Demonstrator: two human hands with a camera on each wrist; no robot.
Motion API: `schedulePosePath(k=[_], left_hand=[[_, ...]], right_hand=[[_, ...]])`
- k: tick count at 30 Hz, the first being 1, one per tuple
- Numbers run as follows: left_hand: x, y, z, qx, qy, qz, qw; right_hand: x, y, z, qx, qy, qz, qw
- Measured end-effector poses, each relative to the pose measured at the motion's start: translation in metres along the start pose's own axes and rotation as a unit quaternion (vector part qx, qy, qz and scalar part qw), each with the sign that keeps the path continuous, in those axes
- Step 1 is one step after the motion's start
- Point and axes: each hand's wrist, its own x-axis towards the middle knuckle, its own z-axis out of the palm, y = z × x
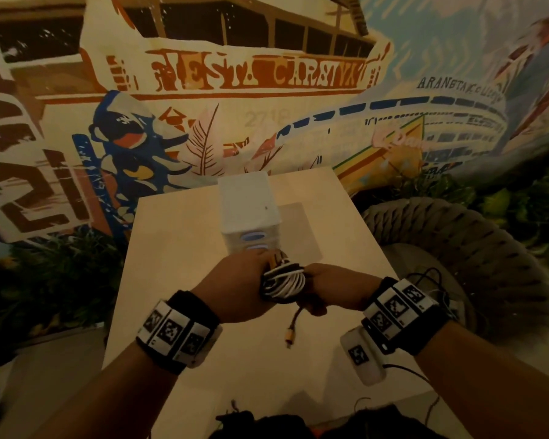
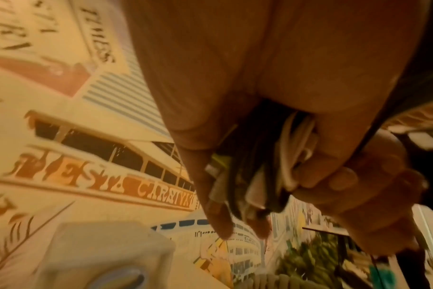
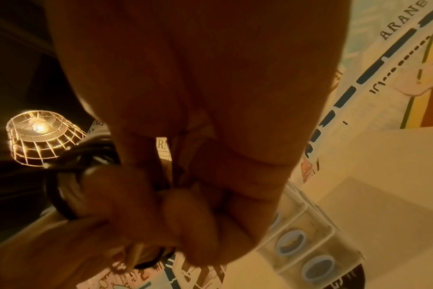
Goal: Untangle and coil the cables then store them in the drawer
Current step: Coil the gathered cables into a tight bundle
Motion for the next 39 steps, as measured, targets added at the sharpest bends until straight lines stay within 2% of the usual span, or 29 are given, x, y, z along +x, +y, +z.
schedulePosePath(k=[5,8,12,15,18,22,26,27,28,30,32,34,37,39], left_hand=[[-0.003,0.000,-0.005,-0.083,-0.060,-0.050,0.993],[-0.006,-0.001,-0.001,-0.118,-0.030,-0.080,0.989],[-0.008,-0.006,0.005,-0.148,0.004,-0.126,0.981],[-0.011,-0.006,0.002,-0.203,-0.023,-0.147,0.968],[-0.016,-0.004,-0.004,-0.264,-0.069,-0.141,0.952],[-0.022,-0.011,-0.001,-0.375,-0.087,-0.159,0.909],[-0.030,-0.023,0.007,-0.531,-0.098,-0.171,0.824],[-0.030,-0.025,0.007,-0.548,-0.106,-0.161,0.814],[-0.031,-0.027,0.007,-0.543,-0.108,-0.148,0.819],[-0.031,-0.028,0.005,-0.499,-0.091,-0.144,0.850],[-0.033,-0.031,0.003,-0.464,-0.072,-0.159,0.869],[-0.038,-0.036,0.002,-0.448,-0.074,-0.165,0.875],[-0.043,-0.042,-0.001,-0.406,-0.074,-0.158,0.897],[-0.044,-0.047,-0.001,-0.352,-0.070,-0.156,0.920]], right_hand=[[-0.008,0.003,-0.004,0.119,-0.042,0.038,0.991],[-0.013,0.001,-0.002,0.154,-0.056,0.021,0.986],[-0.018,-0.006,0.012,0.135,0.035,-0.004,0.990],[-0.017,-0.004,0.020,0.078,0.069,-0.031,0.994],[-0.016,-0.003,0.025,0.035,0.118,-0.049,0.991],[-0.014,-0.004,0.033,0.066,0.193,-0.089,0.975],[-0.009,-0.007,0.044,0.078,0.235,-0.139,0.959],[-0.007,-0.007,0.048,0.085,0.236,-0.146,0.957],[-0.006,-0.008,0.051,0.100,0.234,-0.149,0.956],[-0.003,-0.010,0.057,0.121,0.224,-0.153,0.955],[0.001,-0.010,0.063,0.092,0.230,-0.174,0.953],[0.005,-0.010,0.069,0.042,0.276,-0.180,0.943],[0.011,-0.006,0.072,-0.048,0.378,-0.159,0.911],[0.011,-0.005,0.073,-0.068,0.363,-0.195,0.909]])
